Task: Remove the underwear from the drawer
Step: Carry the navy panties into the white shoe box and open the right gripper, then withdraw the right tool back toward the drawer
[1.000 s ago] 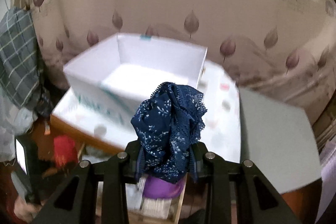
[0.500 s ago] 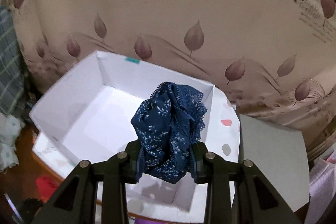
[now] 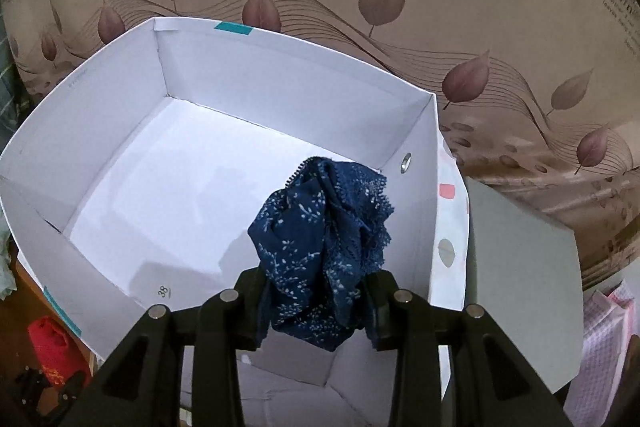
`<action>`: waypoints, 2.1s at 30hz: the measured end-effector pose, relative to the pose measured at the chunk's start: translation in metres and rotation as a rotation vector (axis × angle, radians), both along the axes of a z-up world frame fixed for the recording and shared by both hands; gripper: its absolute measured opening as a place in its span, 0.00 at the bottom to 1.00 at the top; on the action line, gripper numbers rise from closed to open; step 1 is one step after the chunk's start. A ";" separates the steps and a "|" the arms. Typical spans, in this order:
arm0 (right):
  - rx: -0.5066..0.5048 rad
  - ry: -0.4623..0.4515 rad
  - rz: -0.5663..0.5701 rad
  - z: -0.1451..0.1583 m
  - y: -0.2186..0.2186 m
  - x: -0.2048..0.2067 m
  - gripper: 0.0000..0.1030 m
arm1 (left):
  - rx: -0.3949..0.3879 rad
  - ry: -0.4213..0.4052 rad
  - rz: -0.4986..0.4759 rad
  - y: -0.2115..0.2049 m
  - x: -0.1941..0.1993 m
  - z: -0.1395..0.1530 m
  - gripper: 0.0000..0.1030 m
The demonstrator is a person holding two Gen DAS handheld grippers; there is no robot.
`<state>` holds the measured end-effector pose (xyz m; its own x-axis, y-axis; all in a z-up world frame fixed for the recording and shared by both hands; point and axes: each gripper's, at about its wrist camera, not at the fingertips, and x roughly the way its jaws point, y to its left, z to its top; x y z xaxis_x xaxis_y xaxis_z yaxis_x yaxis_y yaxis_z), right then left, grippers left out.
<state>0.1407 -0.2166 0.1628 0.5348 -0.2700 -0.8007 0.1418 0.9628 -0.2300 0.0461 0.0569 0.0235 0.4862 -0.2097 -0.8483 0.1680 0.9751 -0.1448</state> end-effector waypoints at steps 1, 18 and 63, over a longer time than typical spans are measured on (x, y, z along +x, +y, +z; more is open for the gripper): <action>0.000 0.001 0.001 0.000 0.000 0.000 0.35 | -0.002 0.003 -0.002 0.000 0.000 0.000 0.24; -0.038 -0.025 -0.003 -0.004 -0.007 -0.006 0.64 | 0.005 -0.006 -0.005 -0.002 -0.001 -0.002 0.24; 0.103 -0.143 -0.027 -0.157 -0.024 -0.201 0.71 | -0.003 -0.141 -0.014 -0.007 -0.018 0.042 0.24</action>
